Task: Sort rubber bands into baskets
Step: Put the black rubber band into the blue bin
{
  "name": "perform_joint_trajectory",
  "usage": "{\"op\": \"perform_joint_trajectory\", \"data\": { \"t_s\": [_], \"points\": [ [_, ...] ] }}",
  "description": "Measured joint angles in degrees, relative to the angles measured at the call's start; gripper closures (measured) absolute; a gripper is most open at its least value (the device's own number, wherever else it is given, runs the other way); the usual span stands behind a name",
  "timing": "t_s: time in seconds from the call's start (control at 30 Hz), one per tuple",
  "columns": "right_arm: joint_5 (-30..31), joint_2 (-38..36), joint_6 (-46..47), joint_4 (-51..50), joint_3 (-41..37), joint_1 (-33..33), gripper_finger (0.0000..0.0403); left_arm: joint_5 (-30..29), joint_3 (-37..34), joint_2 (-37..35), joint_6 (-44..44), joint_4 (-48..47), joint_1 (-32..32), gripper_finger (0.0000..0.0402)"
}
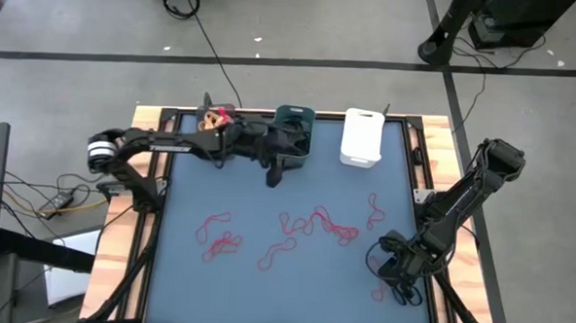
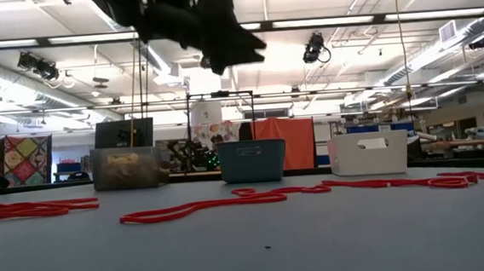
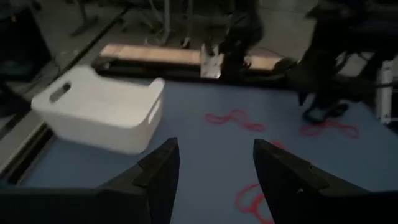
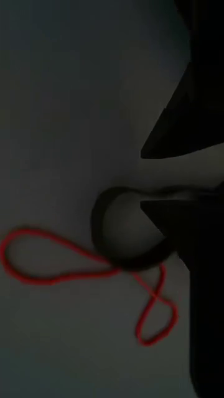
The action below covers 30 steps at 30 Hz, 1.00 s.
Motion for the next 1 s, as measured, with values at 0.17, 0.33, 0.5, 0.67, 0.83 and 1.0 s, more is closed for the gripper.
{"op": "perform_joint_trajectory", "data": {
  "t_s": [0.17, 0.33, 0.5, 0.67, 0.83, 1.0],
  "points": [
    [1.56, 1.32, 0.02, 4.96, -0.46, 0.78, 0.0313, -1.81, 0.0, -1.66, -0.07, 0.01, -3.34, 0.0195],
    [-0.39, 5.93, -0.98, 6.55, -0.06, 1.07, 0.0356, -6.39, -0.09, -1.62, -0.15, -0.98, -5.95, 0.0195],
    [2.78, 7.12, -3.75, 4.46, 2.03, 1.19, 0.0392, -10.06, -4.95, -1.62, -0.43, 7.23, -8.9, 0.0195],
    [15.08, 5.66, -6.96, -1.16, 5.86, -0.47, 0.0393, -10.2, -13.72, -1.38, -3.2, 22.51, -11.07, 0.0195],
    [24.36, 5.08, -14.19, -4.09, 8.73, -3.7, 0.0396, -11.43, -19.24, 0.52, -8.38, 33.38, -12.54, 0.0195],
    [32.67, 5.05, -22.1, -4.38, 8.75, -9.32, 0.0397, -11.69, -19.03, 6.2, -8.99, 38.85, -13.89, 0.0194]
  ]
}}
